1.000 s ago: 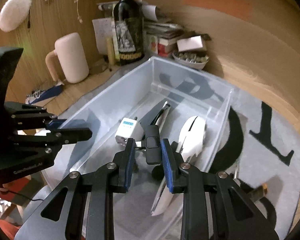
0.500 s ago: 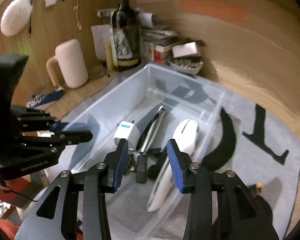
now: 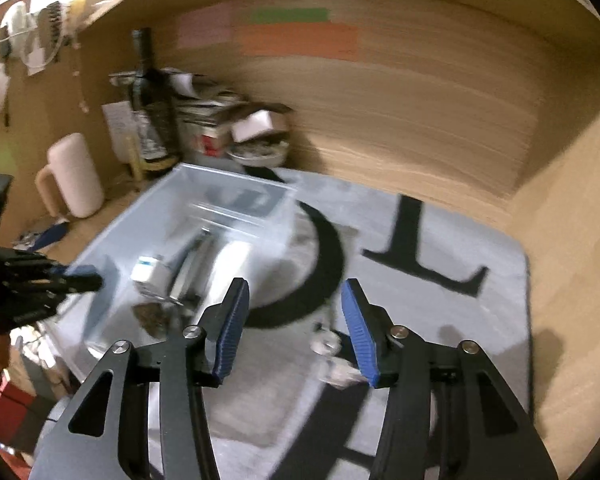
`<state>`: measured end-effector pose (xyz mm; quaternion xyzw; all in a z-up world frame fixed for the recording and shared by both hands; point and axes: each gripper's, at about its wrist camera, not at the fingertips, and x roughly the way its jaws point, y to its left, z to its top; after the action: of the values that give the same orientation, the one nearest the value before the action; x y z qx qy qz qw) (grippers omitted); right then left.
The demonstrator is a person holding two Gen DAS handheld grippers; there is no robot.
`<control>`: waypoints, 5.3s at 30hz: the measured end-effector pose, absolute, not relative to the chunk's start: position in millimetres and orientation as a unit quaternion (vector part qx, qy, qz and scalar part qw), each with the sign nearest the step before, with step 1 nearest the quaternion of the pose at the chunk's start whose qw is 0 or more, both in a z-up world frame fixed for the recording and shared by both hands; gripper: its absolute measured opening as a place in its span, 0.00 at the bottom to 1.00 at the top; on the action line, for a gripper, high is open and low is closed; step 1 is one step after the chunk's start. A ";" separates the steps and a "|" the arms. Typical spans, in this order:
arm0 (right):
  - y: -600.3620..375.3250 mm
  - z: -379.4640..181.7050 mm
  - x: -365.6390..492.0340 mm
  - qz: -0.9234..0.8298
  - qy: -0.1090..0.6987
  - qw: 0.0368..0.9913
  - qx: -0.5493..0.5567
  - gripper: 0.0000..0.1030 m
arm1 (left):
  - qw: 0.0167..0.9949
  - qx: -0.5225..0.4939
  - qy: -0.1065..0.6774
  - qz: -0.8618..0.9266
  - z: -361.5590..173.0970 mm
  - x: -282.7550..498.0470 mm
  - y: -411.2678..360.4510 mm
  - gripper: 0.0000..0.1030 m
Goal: Organize rigid objects
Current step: 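Grasp the silver keys with the right gripper, then carry the keys into the clear box and open the right gripper, then grasp the black-and-gold bottle upright with the right gripper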
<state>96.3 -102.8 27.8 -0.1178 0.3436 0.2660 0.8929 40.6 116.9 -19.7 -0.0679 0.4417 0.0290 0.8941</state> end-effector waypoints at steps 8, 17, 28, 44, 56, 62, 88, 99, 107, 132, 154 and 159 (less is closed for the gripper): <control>-130.1 -5.9 105.3 0.226 0.389 0.884 -0.128 0.56 | 0.894 -0.068 0.442 0.029 -19.6 40.7 116.4 0.11; -109.0 -37.0 109.4 0.229 0.405 0.866 -0.183 0.59 | 0.894 -0.069 0.442 0.029 -19.7 41.2 115.6 0.11; -126.2 -53.0 124.2 0.225 0.439 0.857 -0.148 0.46 | 0.894 -0.068 0.442 0.031 -19.2 41.4 113.4 0.11; -127.3 -49.0 95.3 0.243 0.423 0.860 -0.151 0.10 | 0.894 -0.066 0.442 0.032 -19.0 42.1 112.0 0.11; -125.7 -11.0 87.4 0.249 0.368 0.888 -0.118 0.10 | 0.894 -0.066 0.442 0.033 -18.9 42.1 110.5 0.11; -117.9 13.6 87.3 0.264 0.332 0.900 -0.102 0.10 | 0.894 -0.066 0.442 0.033 -18.9 42.1 110.6 0.11; -15.7 42.4 78.3 0.369 0.273 0.878 -0.136 0.10 | 0.894 -0.065 0.442 0.032 -19.3 42.1 109.3 0.11; 7.3 -2.3 95.7 0.364 0.345 0.848 -0.173 0.10 | 0.894 -0.066 0.442 0.029 -19.6 42.0 109.4 0.11; 1.2 0.4 92.3 0.366 0.342 0.849 -0.168 0.28 | 0.894 -0.066 0.442 0.029 -19.6 42.2 109.7 0.11; -108.2 3.2 130.4 0.207 0.342 0.909 -0.118 0.51 | 0.894 -0.061 0.443 0.034 -19.3 41.7 109.9 0.11; -127.5 -60.1 146.8 0.195 0.429 0.877 -0.094 0.21 | 0.894 -0.060 0.444 0.035 -19.3 42.0 109.9 0.11; -123.8 -49.8 141.0 0.201 0.413 0.883 -0.094 0.21 | 0.894 -0.060 0.443 0.035 -19.3 42.1 109.8 0.11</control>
<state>141.0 -123.8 -49.8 -0.0943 0.4134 0.2013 0.8830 42.1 109.8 -19.3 -0.0601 0.4434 0.0350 0.8936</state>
